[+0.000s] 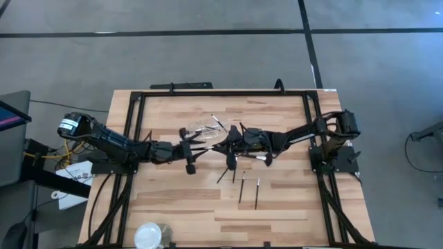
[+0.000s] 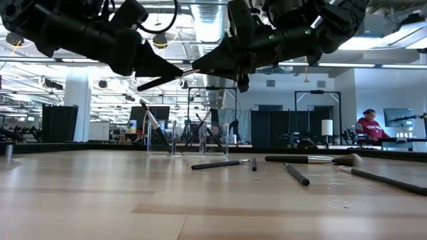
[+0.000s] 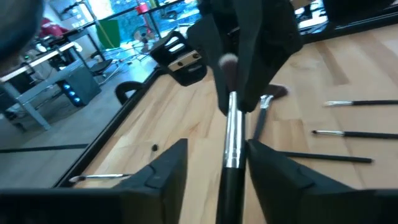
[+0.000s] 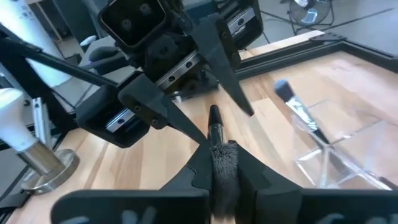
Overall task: Put items in baskets/containers
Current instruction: Put the black powder brush into the transparent organizer
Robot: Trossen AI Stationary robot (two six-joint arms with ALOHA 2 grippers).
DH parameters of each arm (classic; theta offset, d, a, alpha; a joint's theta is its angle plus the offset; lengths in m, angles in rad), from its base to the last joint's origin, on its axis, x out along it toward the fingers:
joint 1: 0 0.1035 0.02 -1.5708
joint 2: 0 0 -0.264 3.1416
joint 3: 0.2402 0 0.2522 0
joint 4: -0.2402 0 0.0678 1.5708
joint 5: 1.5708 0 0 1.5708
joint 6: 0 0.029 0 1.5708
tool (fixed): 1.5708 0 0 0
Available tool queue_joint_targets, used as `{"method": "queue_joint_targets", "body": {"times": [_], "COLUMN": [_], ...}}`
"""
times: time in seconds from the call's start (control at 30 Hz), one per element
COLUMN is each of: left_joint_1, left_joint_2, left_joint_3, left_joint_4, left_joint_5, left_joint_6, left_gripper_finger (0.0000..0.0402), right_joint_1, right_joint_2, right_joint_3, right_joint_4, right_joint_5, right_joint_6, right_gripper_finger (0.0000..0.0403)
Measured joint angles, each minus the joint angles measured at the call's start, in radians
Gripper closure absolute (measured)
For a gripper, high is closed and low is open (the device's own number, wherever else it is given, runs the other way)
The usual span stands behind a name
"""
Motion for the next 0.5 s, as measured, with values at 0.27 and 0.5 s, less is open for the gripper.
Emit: {"method": "queue_joint_targets", "body": {"times": [0.27, 0.5], "left_joint_1": [0.047, 0.043], "left_joint_2": [0.000, 0.000], "left_joint_3": [0.000, 0.000], "left_joint_4": [-0.004, -0.005], "left_joint_5": [-0.033, -0.182], "left_joint_6": [0.008, 0.113], "left_gripper_finger": [0.0177, 0.0170], "right_joint_1": [-0.030, -0.051], "right_joint_2": [-0.053, -0.100], "right_joint_3": [0.046, 0.273], "right_joint_4": [-0.220, -0.757], "right_joint_5": [0.045, 0.202], "right_joint_6": [0.017, -0.082], "right_gripper_finger": [0.0386, 0.0383]}}
